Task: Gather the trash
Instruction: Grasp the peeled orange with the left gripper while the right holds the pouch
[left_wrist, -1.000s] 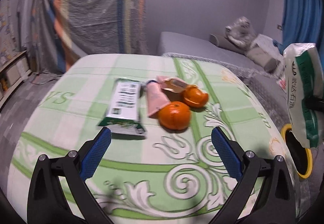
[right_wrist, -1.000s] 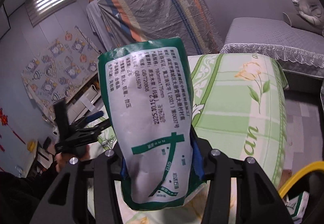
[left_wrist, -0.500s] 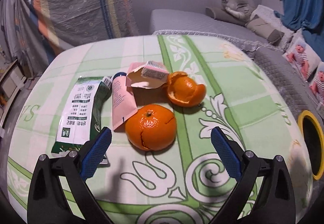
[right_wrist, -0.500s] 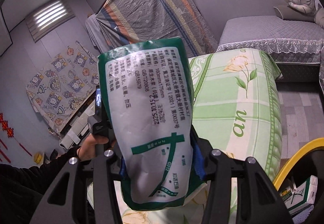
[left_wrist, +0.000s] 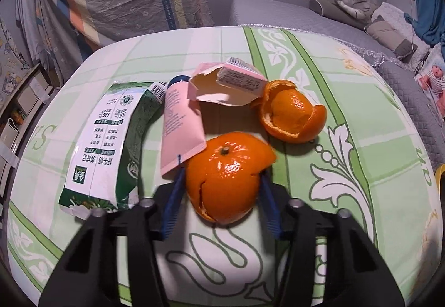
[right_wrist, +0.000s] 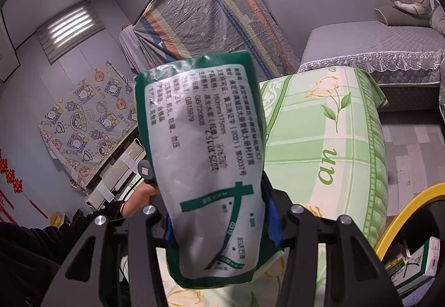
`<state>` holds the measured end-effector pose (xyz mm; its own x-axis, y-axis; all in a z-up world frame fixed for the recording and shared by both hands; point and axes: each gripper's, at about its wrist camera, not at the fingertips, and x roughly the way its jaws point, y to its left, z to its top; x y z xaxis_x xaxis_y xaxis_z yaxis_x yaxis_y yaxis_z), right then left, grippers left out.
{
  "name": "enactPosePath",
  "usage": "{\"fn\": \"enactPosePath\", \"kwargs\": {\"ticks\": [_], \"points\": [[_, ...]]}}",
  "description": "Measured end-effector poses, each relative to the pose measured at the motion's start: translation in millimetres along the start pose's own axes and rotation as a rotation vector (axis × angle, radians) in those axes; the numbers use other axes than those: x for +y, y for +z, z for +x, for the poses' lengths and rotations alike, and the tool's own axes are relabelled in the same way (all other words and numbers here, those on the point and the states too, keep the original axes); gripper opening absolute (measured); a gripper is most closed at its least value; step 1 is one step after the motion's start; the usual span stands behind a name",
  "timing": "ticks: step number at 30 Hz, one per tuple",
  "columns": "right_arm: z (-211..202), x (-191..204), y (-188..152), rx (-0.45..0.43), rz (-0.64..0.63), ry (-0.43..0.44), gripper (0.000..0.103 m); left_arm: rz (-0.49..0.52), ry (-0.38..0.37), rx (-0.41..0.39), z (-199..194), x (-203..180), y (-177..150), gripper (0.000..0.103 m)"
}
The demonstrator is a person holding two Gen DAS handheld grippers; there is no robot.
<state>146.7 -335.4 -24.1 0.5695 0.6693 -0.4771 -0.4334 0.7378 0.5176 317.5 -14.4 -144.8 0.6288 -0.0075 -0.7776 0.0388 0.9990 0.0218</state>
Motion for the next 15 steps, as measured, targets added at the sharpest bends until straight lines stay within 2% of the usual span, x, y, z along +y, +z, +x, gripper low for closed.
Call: {"fn": "enactPosePath", "kwargs": {"ticks": [6, 15], "points": [[-3.8, 10.9, -1.9, -0.012, 0.001, 0.004, 0.047, -0.014, -0.021, -0.042, -20.3, 1.8, -6.6, 0.038], [-11.9, 33.5, -13.4, -0.022, 0.013, 0.005, 0.047, -0.001, -0.156, -0.129, -95.5, 3.5, -36.7, 0.038]]}}
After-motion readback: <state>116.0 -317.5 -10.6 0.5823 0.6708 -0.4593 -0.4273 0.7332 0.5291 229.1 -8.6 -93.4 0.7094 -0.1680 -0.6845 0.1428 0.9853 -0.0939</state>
